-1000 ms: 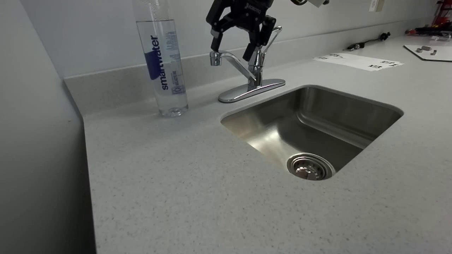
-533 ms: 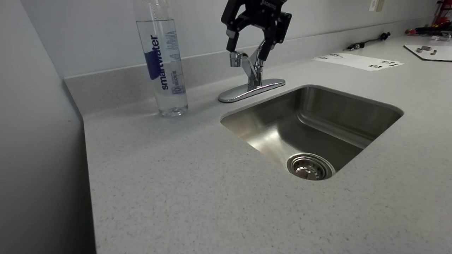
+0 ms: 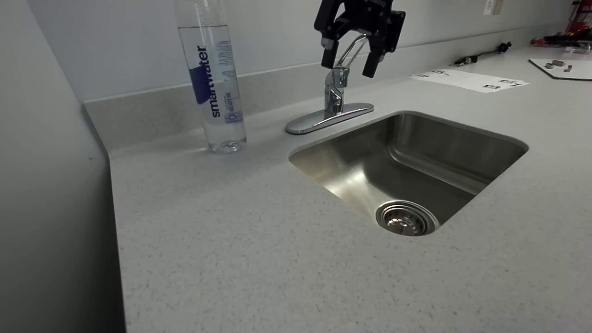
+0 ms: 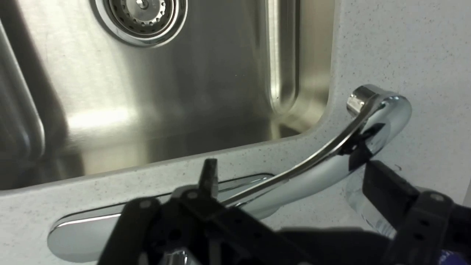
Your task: Slide the tap to the center of the sink and press down the tap handle
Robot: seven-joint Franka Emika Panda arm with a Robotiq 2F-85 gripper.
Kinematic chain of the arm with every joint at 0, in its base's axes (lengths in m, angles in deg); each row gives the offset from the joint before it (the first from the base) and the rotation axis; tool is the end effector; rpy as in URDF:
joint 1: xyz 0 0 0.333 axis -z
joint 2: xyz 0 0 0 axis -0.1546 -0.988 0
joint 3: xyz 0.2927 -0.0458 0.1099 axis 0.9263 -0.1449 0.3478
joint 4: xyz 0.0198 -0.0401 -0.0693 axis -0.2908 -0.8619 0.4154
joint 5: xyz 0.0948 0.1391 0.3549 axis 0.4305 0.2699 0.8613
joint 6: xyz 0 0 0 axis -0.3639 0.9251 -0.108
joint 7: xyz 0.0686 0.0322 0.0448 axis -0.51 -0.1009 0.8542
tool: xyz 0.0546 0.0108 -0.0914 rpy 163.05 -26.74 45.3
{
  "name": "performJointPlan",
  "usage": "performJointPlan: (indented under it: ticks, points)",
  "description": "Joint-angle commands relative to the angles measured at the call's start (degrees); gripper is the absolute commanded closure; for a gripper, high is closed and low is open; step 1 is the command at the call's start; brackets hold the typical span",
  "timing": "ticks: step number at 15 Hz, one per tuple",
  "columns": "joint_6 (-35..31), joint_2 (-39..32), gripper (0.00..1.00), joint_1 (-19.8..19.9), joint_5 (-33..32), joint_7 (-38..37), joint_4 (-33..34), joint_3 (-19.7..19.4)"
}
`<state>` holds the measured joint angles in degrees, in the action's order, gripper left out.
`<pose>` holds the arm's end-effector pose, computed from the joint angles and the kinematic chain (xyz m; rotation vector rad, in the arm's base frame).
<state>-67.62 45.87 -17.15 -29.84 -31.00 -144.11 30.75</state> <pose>0.6661 0.1506 0.3842 -2.8849 0.1984 -0.1574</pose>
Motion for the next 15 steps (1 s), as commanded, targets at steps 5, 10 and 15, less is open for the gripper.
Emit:
performJointPlan:
  ticks: [5,10,15]
  points:
    - [2.38,3.34,0.00,1.32,-3.41,-2.39,-5.24,-2.97]
    - [1.19,3.01,0.00,2.69,-4.48,-2.03,-5.72,-4.03]
    - [-0.32,3.04,0.00,2.78,-3.65,-1.58,-3.79,-3.03]
